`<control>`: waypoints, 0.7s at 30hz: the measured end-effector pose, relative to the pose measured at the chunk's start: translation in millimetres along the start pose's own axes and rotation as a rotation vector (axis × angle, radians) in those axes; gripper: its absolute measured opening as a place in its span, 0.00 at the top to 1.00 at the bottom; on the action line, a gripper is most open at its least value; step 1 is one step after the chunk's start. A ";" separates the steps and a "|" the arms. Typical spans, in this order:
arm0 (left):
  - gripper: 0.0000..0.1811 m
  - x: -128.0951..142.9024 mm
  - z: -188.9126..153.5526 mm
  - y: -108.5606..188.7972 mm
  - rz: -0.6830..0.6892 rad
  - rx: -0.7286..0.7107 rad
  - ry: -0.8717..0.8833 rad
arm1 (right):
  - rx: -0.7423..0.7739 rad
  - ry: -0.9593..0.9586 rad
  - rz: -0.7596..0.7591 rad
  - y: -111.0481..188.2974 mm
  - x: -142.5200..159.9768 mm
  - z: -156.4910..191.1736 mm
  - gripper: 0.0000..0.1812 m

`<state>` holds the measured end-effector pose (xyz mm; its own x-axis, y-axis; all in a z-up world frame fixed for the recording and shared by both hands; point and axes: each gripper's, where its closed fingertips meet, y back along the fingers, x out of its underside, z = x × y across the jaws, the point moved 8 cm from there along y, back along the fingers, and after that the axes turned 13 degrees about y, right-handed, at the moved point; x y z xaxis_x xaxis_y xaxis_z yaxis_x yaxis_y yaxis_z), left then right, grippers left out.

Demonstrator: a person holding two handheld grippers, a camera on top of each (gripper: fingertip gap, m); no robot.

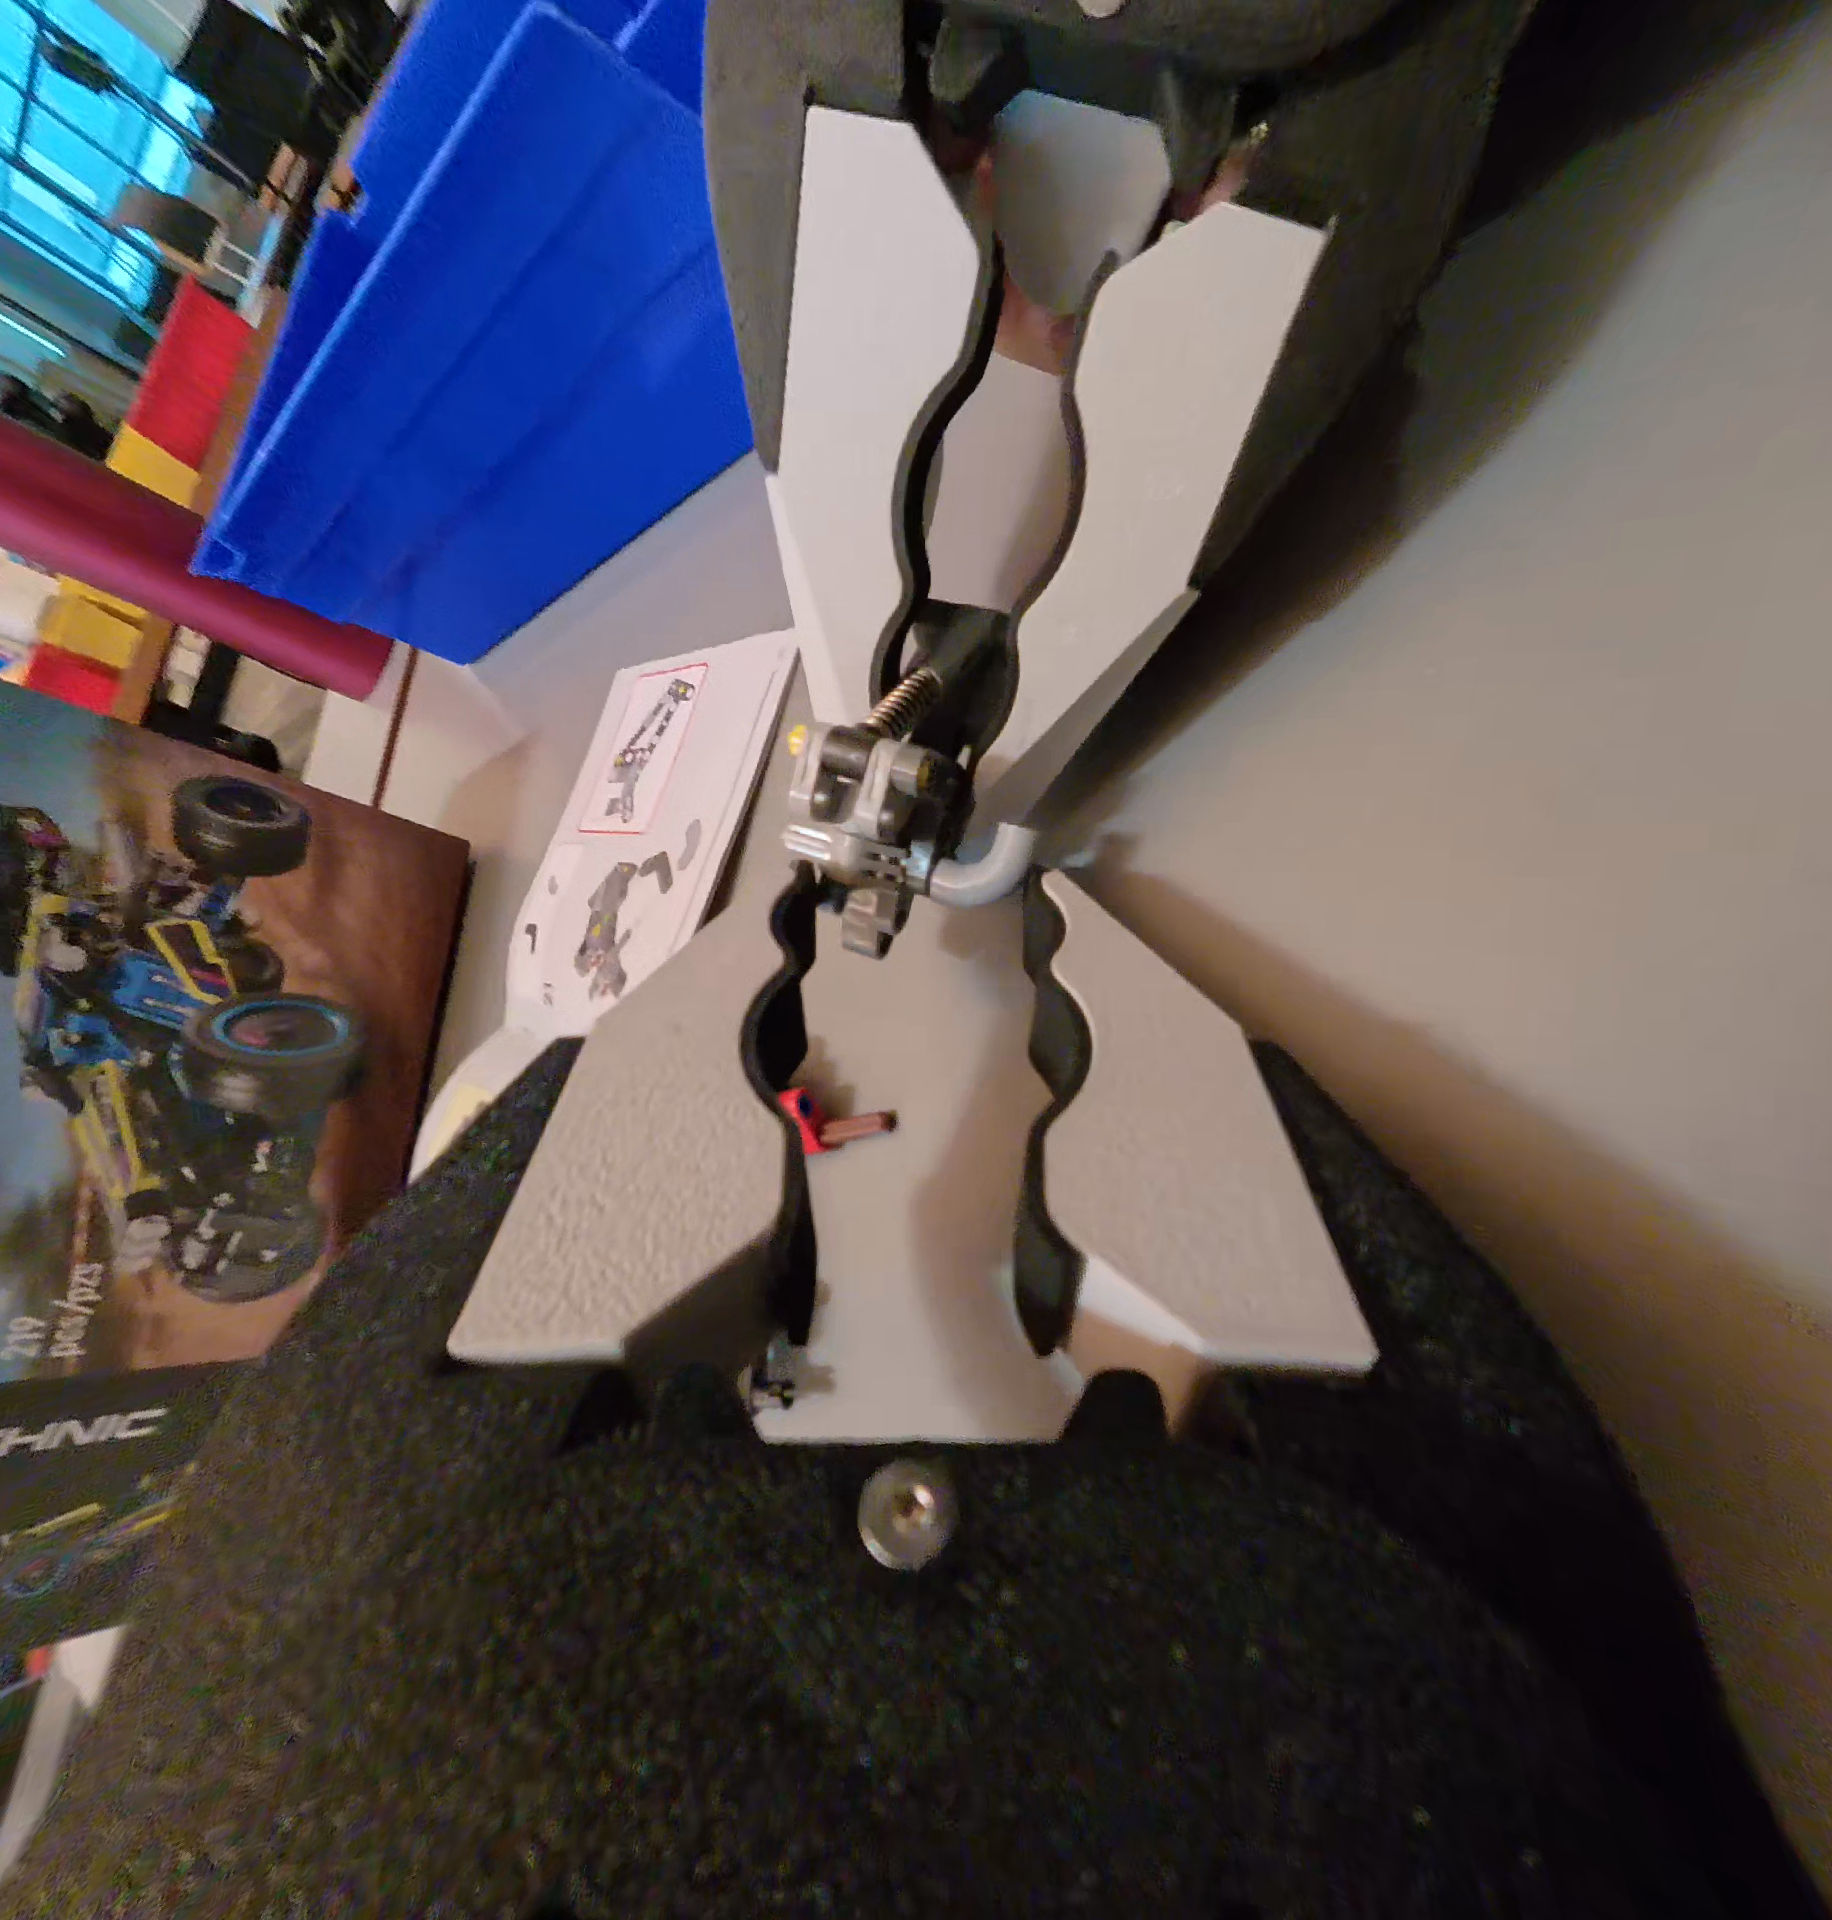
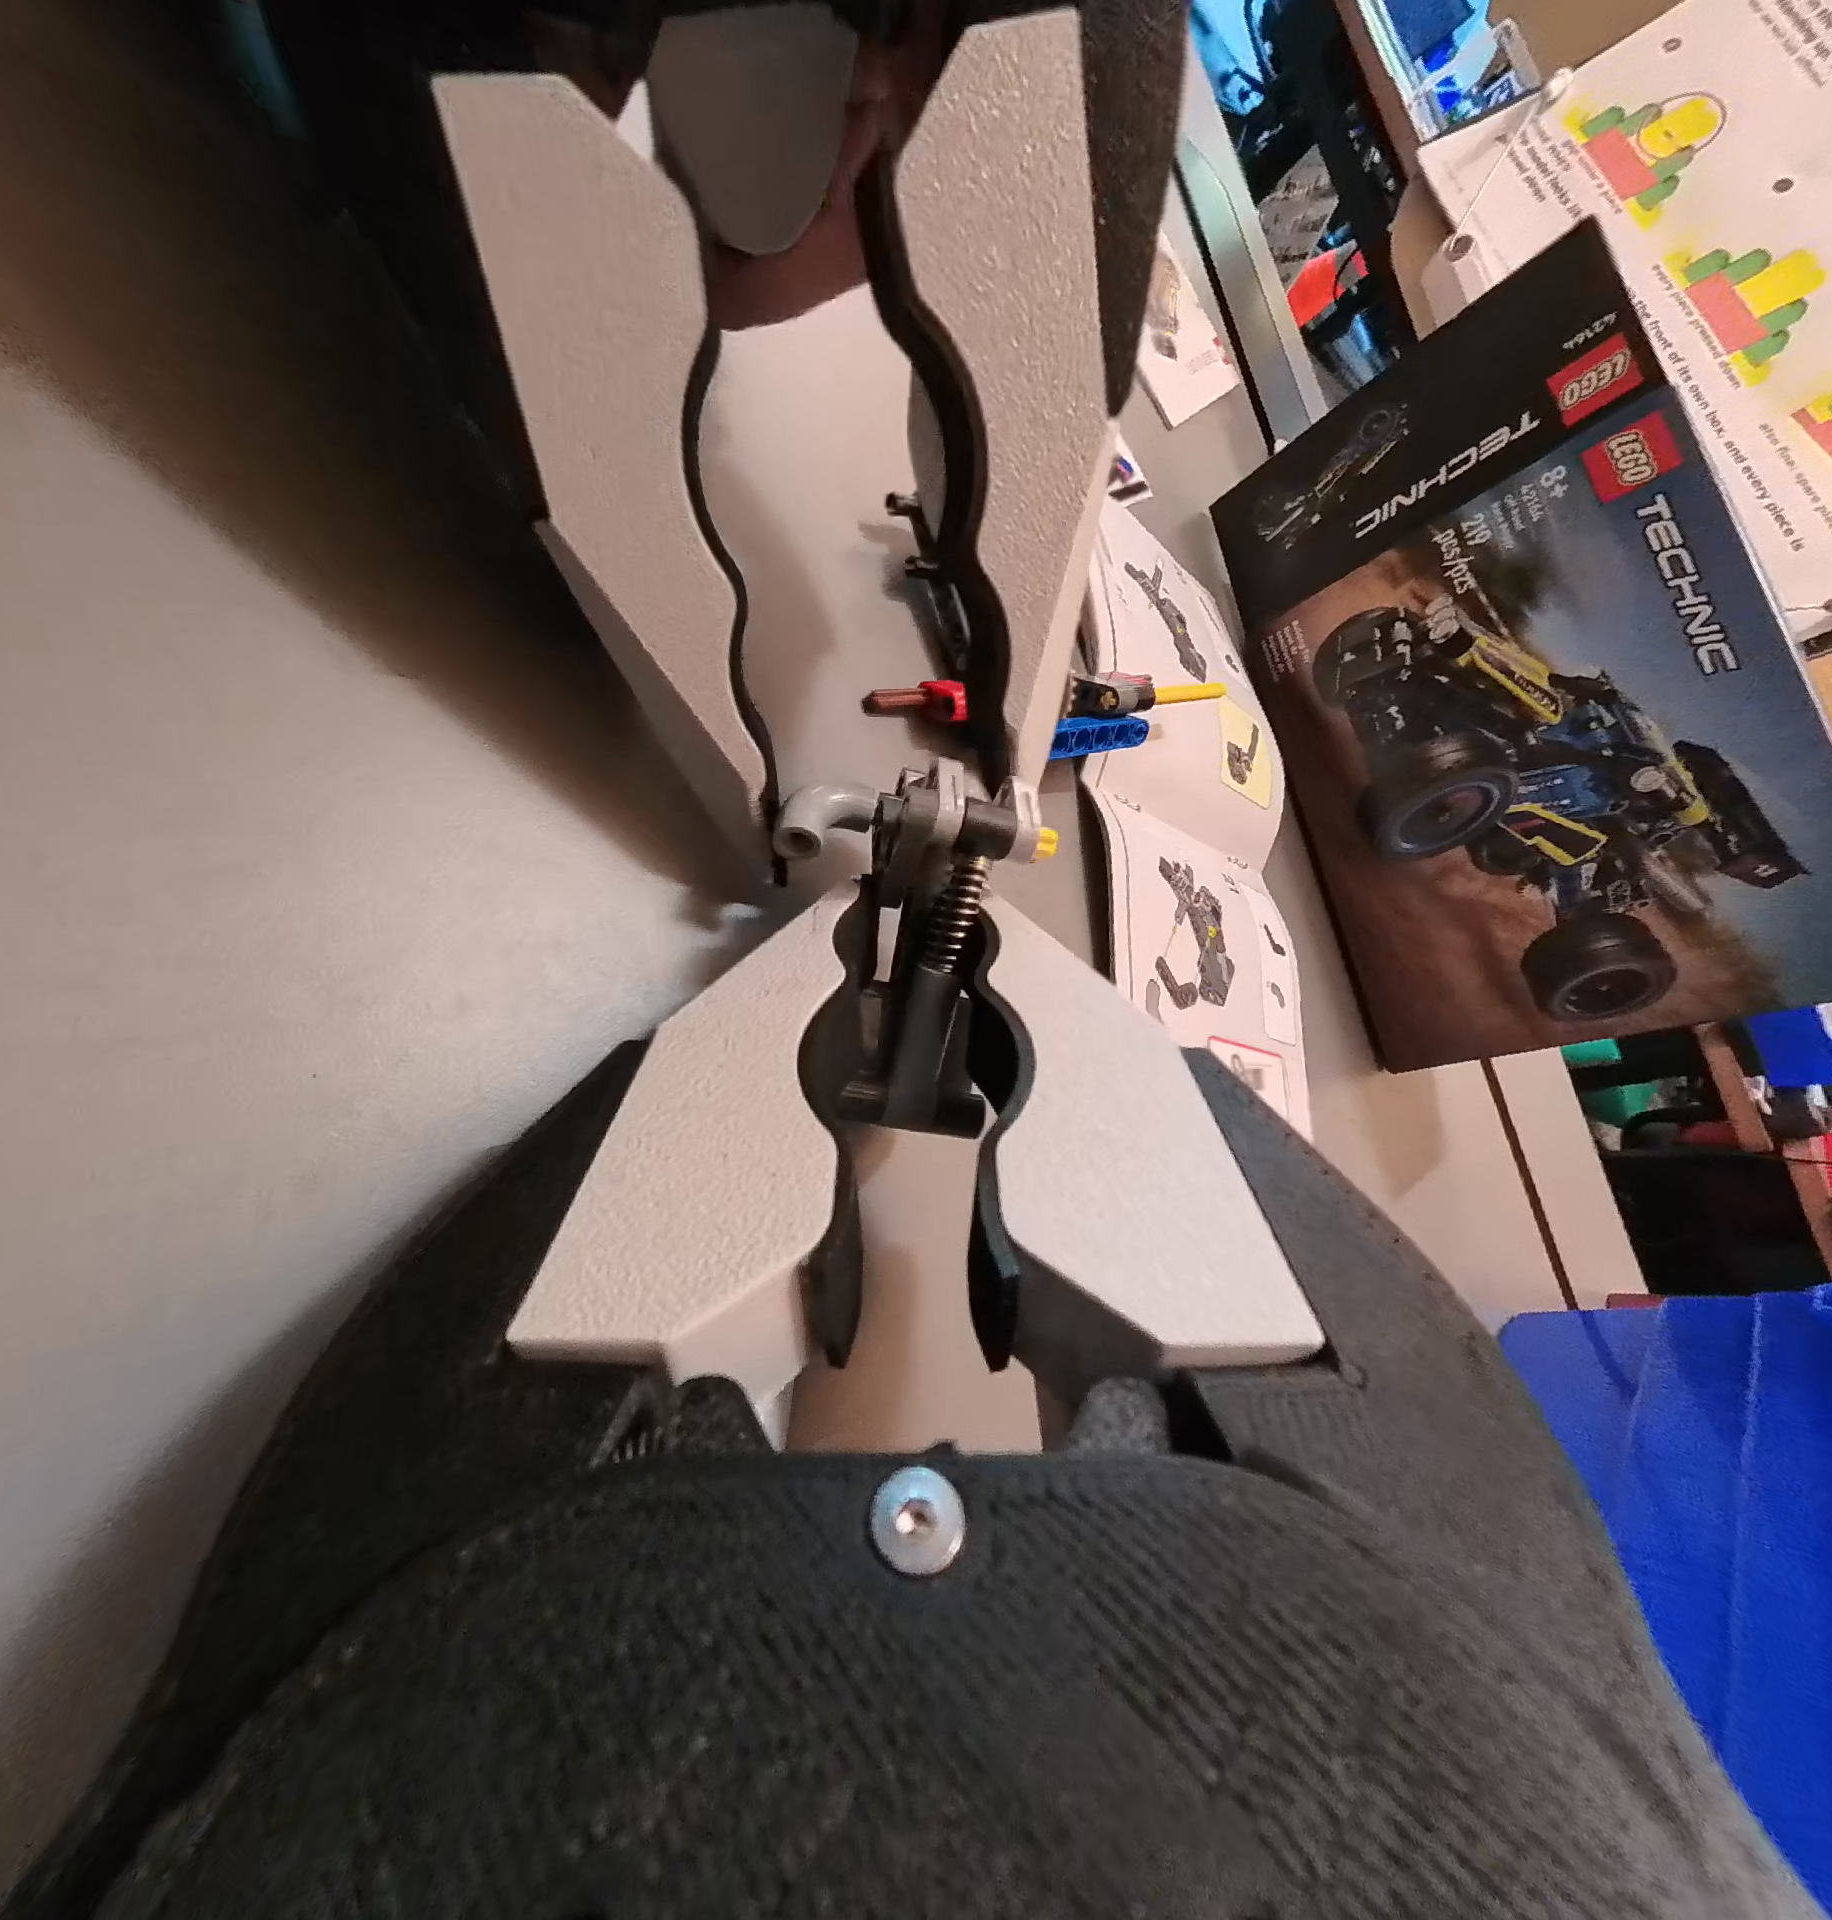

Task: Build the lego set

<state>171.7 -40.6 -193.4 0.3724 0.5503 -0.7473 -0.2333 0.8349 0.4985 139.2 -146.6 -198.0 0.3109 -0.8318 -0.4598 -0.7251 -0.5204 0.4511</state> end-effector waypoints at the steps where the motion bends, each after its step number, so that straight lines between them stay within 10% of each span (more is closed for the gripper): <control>1: 0.79 -0.1 0.6 -0.2 0.012 0.017 0.021 | 0.004 0.015 0.000 -0.2 -0.3 0.5 0.93; 8: 0.77 3.3 7.0 -0.4 0.046 0.194 0.186 | 0.078 0.218 0.014 -1.1 -7.9 3.9 0.93; 21: 0.77 -2.7 5.6 -4.7 0.031 0.080 -0.025 | 0.097 0.168 0.020 -1.1 -2.4 2.3 0.93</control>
<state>176.8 -46.1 -191.3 0.3883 0.5749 -0.7202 -0.1729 0.8131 0.5558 137.9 -143.6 -199.2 0.3877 -0.8668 -0.3136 -0.7858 -0.4887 0.3791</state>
